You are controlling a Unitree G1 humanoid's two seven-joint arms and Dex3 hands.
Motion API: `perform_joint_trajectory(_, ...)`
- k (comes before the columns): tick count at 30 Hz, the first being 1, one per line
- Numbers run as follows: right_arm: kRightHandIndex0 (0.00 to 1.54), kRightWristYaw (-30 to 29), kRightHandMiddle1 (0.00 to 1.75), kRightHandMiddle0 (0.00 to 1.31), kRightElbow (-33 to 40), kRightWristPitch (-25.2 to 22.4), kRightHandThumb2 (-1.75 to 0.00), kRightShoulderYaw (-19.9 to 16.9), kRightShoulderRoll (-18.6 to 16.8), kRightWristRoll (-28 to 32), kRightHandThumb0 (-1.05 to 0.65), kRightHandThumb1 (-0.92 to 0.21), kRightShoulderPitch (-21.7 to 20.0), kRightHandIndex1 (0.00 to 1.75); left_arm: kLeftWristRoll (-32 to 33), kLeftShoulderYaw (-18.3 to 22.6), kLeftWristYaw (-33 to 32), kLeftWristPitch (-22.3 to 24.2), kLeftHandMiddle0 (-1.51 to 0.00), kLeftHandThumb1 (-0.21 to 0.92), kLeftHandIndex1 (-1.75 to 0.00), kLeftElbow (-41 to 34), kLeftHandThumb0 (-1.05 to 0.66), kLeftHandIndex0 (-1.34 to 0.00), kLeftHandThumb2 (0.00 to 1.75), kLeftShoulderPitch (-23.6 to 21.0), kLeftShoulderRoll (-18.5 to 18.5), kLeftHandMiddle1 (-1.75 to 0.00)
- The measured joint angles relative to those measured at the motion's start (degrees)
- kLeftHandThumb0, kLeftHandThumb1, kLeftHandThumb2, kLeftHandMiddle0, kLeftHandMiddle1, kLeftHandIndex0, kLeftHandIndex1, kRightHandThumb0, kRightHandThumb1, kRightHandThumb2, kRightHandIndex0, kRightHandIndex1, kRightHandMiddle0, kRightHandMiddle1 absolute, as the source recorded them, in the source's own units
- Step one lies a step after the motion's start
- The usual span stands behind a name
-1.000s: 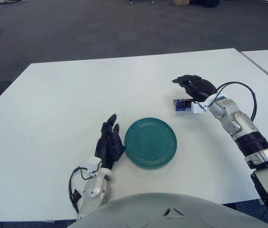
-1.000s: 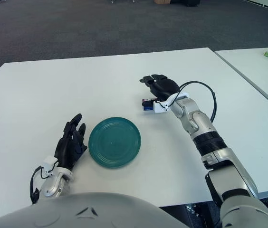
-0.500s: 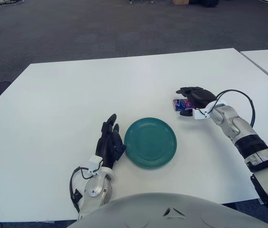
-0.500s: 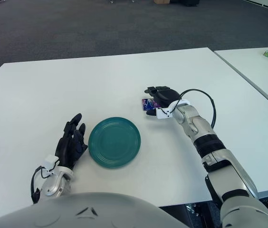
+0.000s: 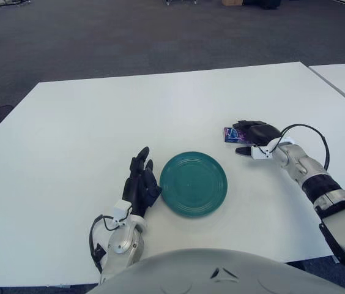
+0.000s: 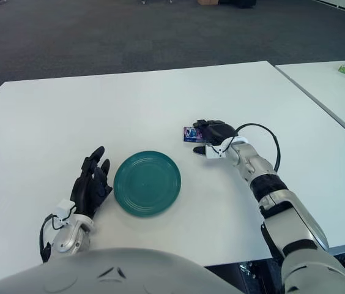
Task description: Put the gum into the plate.
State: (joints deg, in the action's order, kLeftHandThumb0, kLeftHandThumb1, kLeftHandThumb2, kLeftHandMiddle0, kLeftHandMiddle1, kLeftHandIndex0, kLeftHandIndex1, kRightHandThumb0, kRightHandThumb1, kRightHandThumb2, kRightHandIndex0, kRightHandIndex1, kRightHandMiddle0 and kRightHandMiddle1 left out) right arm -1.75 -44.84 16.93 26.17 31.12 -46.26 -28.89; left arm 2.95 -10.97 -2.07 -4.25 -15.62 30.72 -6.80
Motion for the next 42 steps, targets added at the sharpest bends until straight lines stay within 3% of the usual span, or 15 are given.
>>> perform_joint_trajectory(20,0.25,-2.04,0.51,0.0,-9.12,-3.74,-0.67,2.95,-2.96,-0.16,-0.83,-0.92,-5.92,0.01,-0.03,0.78,0.07,0.19,-0.26,0.92,-0.55,0.21,-0.88,0.0,0.98,-0.5,0.24,0.0)
perform_joint_trajectory(32,0.33,-5.7,0.59,0.0,-18.3,-5.38,-0.67,8.92,-5.52,-3.27,-0.74,-0.92,-12.36,0.03,-0.54,0.41,0.06,0.24,-0.27,0.92,-0.58,0.21,-0.88,0.0,0.98,-0.6,0.3,0.0)
perform_joint_trajectory(42,0.41,-5.73,0.64,0.0,-19.87,-7.44,-0.67,13.1,-6.69,-5.61,-0.72,-0.92,-15.21,0.04,-0.95,-0.17,0.04,0.28,-0.28,0.92,-0.6,0.21,-0.85,0.0,0.97,-0.64,-0.04,-0.01)
